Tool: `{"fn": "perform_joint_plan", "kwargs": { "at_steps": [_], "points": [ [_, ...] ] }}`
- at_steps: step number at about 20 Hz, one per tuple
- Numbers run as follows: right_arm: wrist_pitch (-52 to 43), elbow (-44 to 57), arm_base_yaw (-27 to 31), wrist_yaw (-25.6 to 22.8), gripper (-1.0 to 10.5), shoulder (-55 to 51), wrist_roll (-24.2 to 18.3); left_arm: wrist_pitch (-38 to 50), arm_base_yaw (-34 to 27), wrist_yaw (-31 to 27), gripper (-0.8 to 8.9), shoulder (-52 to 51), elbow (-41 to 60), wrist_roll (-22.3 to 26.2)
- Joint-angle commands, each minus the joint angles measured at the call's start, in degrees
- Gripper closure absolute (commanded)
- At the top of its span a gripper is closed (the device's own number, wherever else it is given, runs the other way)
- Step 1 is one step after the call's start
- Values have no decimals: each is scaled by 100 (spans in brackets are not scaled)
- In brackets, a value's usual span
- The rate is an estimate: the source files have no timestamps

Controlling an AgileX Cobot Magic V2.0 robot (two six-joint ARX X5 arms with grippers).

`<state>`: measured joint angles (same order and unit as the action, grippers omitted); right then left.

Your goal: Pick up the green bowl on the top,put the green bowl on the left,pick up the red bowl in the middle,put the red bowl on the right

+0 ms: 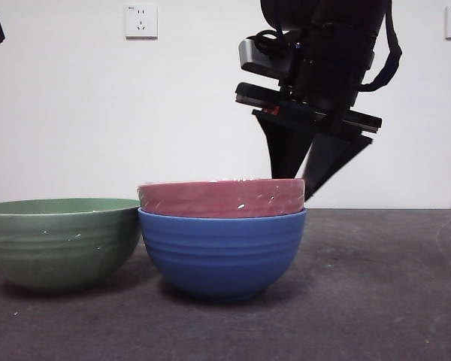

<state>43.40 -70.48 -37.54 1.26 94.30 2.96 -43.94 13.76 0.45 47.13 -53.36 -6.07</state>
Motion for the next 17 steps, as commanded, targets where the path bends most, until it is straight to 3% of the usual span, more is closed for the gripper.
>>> {"fn": "perform_joint_plan", "kwargs": {
  "at_steps": [1, 8, 13, 17],
  "points": [
    [-76, -4, -9, -35, 959, 24, -52, 15, 4, -31, 374, -2, 39, -35],
    [-223, -116, -2, -31, 958, -149, -55, 15, 4, -35, 374, -2, 39, -35],
    [-227, -118, 39, -57, 959, -1040, -101, 63, 4, -35, 374, -2, 39, -35],
    [509, -118, 326, -1104, 959, -2135, -205, 72, 4, -35, 374, -2, 39, -37]
  ]
}}
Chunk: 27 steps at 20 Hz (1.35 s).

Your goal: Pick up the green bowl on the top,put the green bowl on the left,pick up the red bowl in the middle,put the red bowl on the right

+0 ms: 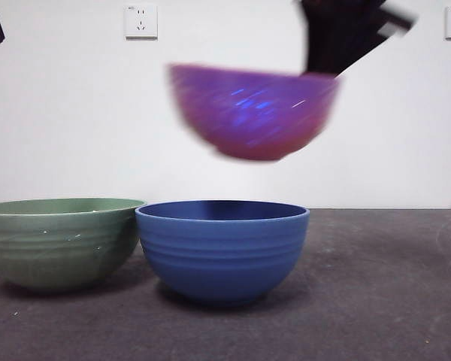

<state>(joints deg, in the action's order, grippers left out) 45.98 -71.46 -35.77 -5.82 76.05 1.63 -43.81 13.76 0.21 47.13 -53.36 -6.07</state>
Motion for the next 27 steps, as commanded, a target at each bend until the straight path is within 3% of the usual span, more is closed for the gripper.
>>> {"fn": "perform_joint_plan", "kwargs": {
  "at_steps": [1, 5, 7, 9, 12, 16, 23, 24, 27],
  "points": [
    [579, -20, 317, -662, 958, -535, -68, 68, 4, -11, 374, -2, 39, -39],
    [1613, 188, 1416, -761, 958, -1071, 254, 83, 4, -7, 374, -2, 39, -107],
    [1458, 671, 1790, -682, 958, -1178, 297, 94, 4, 0, 374, -2, 39, -146],
    [890, 1252, 1987, -216, 958, -1158, 299, 94, 4, 0, 374, -2, 39, -146],
    [-157, 1838, 2037, 258, 946, -935, 365, 92, 4, 2, 374, -2, 39, -146],
    [-938, 1849, 2039, 299, 946, -282, 367, 87, 4, 4, 374, -2, 39, -146],
    [-1161, 1849, 2041, 455, 935, 542, 350, 72, 4, 9, 374, -2, 39, -146],
    [-1163, 1849, 2039, 448, 895, 553, 348, 70, 4, 9, 374, -2, 39, -146],
    [-1167, 1847, 2039, 437, 603, 546, 350, 70, 4, 26, 374, -2, 39, -146]
  ]
}}
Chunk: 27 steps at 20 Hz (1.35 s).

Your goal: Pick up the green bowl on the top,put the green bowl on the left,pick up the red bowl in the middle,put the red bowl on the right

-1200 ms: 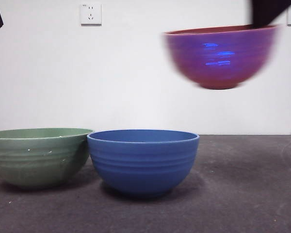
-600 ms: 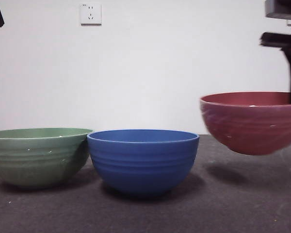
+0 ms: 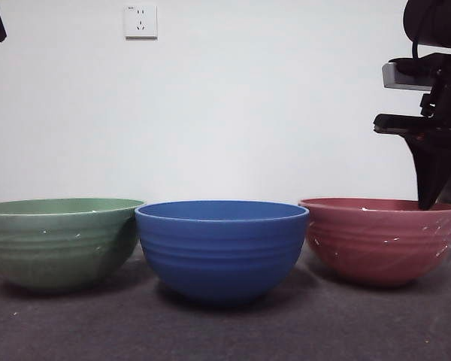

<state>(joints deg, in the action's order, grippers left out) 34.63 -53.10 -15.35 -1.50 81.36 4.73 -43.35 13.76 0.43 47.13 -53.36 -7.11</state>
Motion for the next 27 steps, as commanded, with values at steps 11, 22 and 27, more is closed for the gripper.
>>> {"fn": "perform_joint_plan", "kwargs": {
  "at_steps": [11, 22, 27],
  "points": [
    [-1305, -35, -529, 885, 964, -2520, -306, 579, 114, 332, 680, -4, 39, 11],
    [-2326, 2105, -664, 96, 963, -5539, 85, 1843, 308, 260, 822, -1908, 1794, 435],
    [-2210, 2122, -649, -518, 945, -5630, 164, 1550, 308, 267, 817, -2079, 1993, 109]
  ]
}}
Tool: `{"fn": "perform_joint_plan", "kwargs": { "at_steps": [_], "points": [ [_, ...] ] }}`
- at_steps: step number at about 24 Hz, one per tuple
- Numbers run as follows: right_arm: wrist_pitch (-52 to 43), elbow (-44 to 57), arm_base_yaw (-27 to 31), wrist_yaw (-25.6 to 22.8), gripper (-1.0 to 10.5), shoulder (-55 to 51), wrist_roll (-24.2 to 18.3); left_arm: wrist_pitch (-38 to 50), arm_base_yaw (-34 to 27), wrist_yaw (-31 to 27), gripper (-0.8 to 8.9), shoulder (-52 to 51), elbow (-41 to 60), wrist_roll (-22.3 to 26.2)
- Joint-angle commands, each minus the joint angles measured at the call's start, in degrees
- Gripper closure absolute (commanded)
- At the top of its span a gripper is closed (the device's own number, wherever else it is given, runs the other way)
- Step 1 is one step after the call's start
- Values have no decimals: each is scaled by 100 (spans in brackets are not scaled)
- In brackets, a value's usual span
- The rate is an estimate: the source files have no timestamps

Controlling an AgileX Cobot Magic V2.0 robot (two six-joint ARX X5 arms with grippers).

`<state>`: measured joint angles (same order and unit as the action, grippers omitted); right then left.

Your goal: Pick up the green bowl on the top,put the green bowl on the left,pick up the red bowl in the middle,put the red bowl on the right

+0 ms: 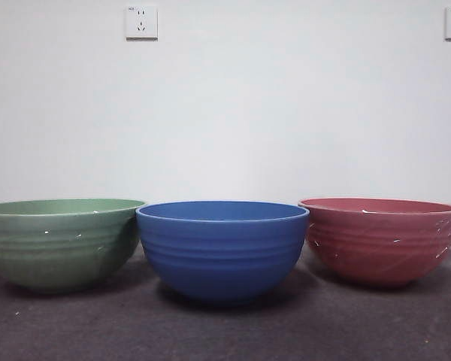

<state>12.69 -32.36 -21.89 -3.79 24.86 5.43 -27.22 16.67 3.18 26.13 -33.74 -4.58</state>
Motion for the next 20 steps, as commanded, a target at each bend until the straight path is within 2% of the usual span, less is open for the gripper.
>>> {"fn": "perform_joint_plan", "kwargs": {
  "at_steps": [1, 4, 8, 13, 15, 17, 20],
  "points": [
    [-20, 46, 7, -306, 945, 22, 94, -109, 17, -9, 817, 31, 31, -144],
    [-13, 46, 7, -313, 945, 74, 94, -221, 15, -11, 817, 37, 31, -144],
    [-11, 46, 7, -721, 945, 90, 94, -234, 17, -11, 817, 85, 31, -144],
    [-13, 46, 7, -719, 945, 90, 94, -345, 63, 0, 817, 11, 24, -96],
    [-9, 46, 7, -719, 945, 90, 94, -599, -2, -409, 817, -387, 22, 398],
    [-20, 46, 7, -706, 945, 90, 94, -527, -129, -621, 817, -789, 90, 444],
    [-17, 46, 7, -713, 945, 90, 94, -11, -518, -588, 817, -1429, 442, 442]
  ]
}}
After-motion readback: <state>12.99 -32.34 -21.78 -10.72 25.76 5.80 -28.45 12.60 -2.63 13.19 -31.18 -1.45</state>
